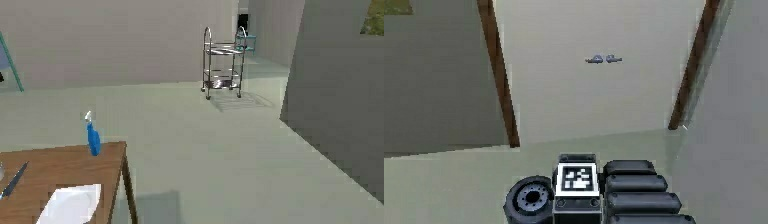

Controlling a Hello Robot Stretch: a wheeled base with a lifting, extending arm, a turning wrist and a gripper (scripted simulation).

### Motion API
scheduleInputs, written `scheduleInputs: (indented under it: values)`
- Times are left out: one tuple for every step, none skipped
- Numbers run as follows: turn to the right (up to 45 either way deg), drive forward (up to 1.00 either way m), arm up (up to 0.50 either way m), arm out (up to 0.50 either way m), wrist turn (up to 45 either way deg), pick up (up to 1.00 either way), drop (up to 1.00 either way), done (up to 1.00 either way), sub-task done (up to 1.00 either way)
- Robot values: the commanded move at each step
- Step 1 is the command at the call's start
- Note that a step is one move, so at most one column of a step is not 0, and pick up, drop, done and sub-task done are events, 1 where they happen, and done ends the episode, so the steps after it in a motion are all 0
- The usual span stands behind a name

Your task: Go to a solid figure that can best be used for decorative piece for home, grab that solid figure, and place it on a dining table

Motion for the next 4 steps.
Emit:
scheduleInputs:
  values:
    - [0.0, 0.3, 0.0, 0.0, 0.0, 0.0, 0.0, 0.0, 0.0]
    - [-45.0, 0.0, 0.0, 0.0, 0.0, 0.0, 0.0, 0.0, 0.0]
    - [-45.0, 0.0, 0.0, 0.0, 0.0, 0.0, 0.0, 0.0, 0.0]
    - [-45.0, 0.0, 0.0, 0.0, 0.0, 0.0, 0.0, 0.0, 0.0]
